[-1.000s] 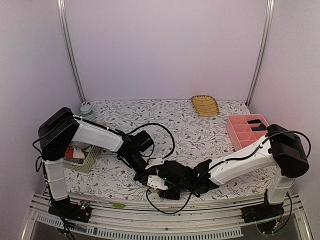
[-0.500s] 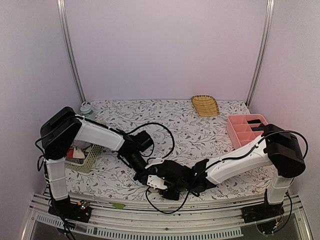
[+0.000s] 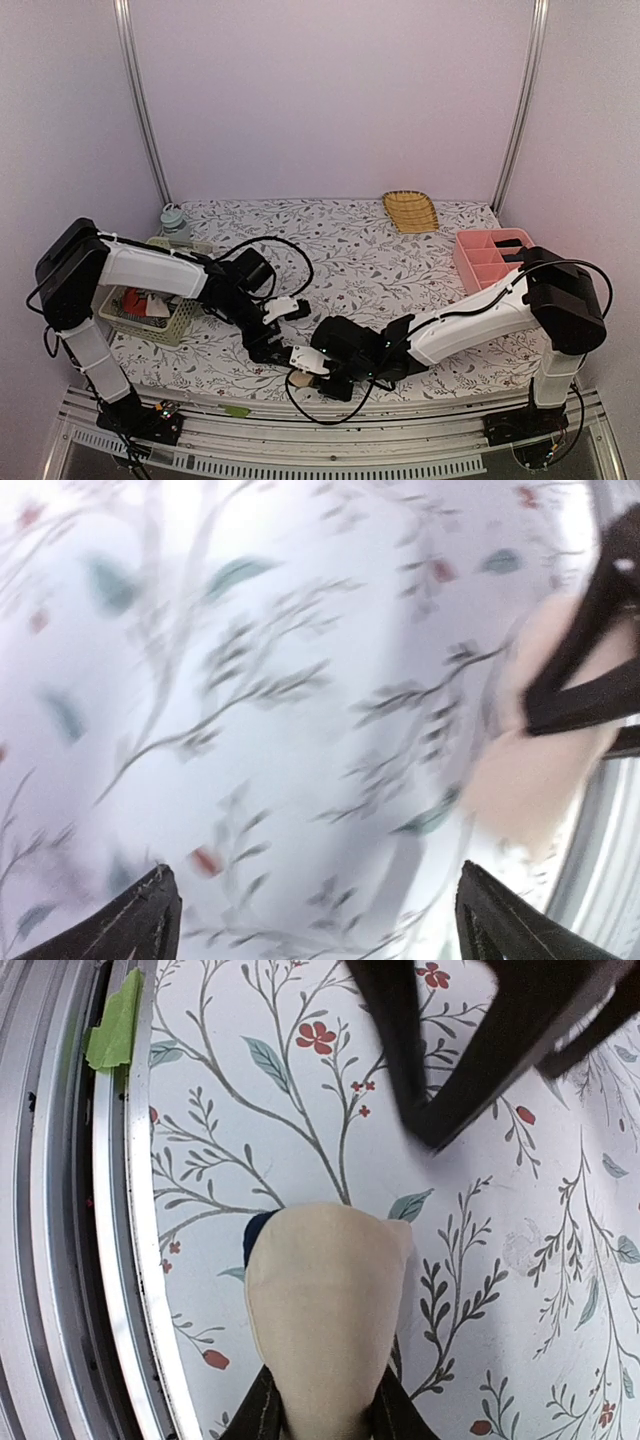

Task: Roll the underwear
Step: Pick up the underwear from the corner of the board.

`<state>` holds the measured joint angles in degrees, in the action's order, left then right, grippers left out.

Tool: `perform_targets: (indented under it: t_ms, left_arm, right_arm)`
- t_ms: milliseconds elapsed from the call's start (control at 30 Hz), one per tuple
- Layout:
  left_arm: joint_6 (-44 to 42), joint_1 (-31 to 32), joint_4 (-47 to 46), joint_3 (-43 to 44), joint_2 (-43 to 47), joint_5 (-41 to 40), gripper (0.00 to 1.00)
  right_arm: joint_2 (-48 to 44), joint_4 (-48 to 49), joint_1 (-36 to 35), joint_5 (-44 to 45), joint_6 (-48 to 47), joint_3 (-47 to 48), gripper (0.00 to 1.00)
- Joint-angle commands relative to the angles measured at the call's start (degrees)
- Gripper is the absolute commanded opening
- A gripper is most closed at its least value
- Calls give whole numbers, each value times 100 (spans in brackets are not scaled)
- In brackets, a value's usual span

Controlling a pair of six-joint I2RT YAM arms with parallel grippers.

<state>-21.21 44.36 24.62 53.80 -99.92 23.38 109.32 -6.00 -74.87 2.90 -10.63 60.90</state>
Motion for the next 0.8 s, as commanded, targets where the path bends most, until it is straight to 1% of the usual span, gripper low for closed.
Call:
perform_targets:
  t_ms: [0,133,200,267,367,533,567,700,767]
  left_arm:
    - [561,-546,-178,-186,664,-1901,96]
    - [910,-710,-507,-39,1368,-3362,96]
    - [1025,-746,-664,86,1661,-4068,96]
    - [1069,-749,-852,141,1943,-4479,96]
    - [1101,-777,-939,277,2182,-4579,96]
    - [1399,-804,-825,635,2298,-4682,96]
    - [1445,-800,-881,645,2361,-4678,96]
    - [1560,-806,-1240,588,2656,-4633,96]
    - [1565,-806,-1456,536,2799,-4552,96]
  right_arm:
    - [-44,-765,-34,-443,375,-136,0]
    - [-512,-752,197,-280,766,-66,0]
    - [-749,-787,412,-207,1124,13,0]
    - [-1034,-850,664,-107,1505,99,0]
    - [-1401,-1002,1092,93,2135,228,0]
    - [-2152,-1147,2180,176,3170,285,0]
    - [-2299,-1222,2397,215,3376,301,0]
    - [-2740,-1696,3252,897,4325,482,0]
    - [-2932,-1847,3752,865,4607,572,0]
